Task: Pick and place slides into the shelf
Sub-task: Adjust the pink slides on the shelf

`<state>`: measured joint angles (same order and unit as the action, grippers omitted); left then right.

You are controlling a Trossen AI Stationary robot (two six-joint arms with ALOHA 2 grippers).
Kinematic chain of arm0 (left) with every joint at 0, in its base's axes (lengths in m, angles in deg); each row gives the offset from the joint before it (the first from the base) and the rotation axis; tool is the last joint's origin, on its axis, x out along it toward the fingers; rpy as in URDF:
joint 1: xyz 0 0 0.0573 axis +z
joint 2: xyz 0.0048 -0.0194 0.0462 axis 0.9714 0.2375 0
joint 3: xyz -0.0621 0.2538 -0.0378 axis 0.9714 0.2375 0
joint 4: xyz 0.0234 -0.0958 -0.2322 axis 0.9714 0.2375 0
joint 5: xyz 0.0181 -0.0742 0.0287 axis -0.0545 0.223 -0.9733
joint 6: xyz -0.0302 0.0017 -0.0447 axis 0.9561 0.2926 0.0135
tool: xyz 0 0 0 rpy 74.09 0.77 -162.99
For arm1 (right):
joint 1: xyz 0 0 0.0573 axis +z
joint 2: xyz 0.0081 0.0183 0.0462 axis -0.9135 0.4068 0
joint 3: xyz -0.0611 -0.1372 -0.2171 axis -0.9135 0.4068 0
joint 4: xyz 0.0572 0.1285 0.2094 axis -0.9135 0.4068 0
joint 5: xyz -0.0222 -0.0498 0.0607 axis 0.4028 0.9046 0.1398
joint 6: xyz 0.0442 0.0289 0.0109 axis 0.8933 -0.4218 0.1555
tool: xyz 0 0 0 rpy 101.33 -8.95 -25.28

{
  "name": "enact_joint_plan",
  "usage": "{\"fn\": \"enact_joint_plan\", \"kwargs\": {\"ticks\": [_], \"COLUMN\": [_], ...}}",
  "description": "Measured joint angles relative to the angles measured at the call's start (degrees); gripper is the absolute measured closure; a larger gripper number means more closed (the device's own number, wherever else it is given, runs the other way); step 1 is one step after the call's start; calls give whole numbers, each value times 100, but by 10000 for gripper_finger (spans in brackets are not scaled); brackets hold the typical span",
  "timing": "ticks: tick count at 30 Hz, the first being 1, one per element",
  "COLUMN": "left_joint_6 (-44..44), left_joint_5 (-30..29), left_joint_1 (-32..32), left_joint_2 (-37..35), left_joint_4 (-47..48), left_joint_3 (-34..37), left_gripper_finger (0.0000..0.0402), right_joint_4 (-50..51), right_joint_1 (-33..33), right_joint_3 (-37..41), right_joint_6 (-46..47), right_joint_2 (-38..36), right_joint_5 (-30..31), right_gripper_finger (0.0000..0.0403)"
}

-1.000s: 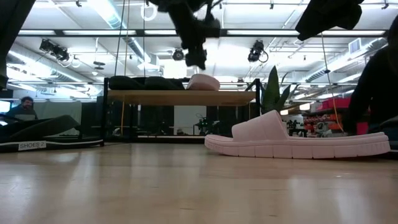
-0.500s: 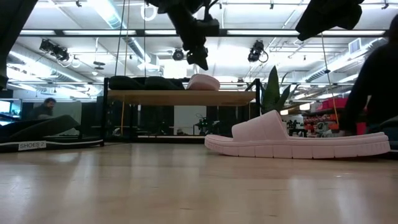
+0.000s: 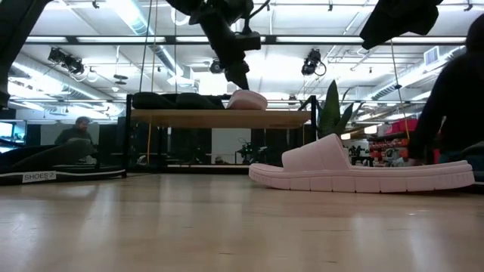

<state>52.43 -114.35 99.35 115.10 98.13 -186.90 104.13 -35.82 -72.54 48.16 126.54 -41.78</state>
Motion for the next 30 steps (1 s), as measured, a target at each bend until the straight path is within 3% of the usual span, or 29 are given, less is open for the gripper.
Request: {"fn": "enact_joint_plan", "kwargs": {"ticks": [30], "left_joint_6": [76], "left_joint_5": [228], "left_joint_1": [350], "left_joint_2": [297], "left_joint_4": [-287], "left_joint_3": [4], "left_gripper_finger": [274], "right_joint_4": [-8], "right_joint_1": [0], "right_joint_3": [0], "right_joint_6": [57], "right_joint_2": [-1], "right_joint_5": [-2], "right_gripper_finger": [249]}}
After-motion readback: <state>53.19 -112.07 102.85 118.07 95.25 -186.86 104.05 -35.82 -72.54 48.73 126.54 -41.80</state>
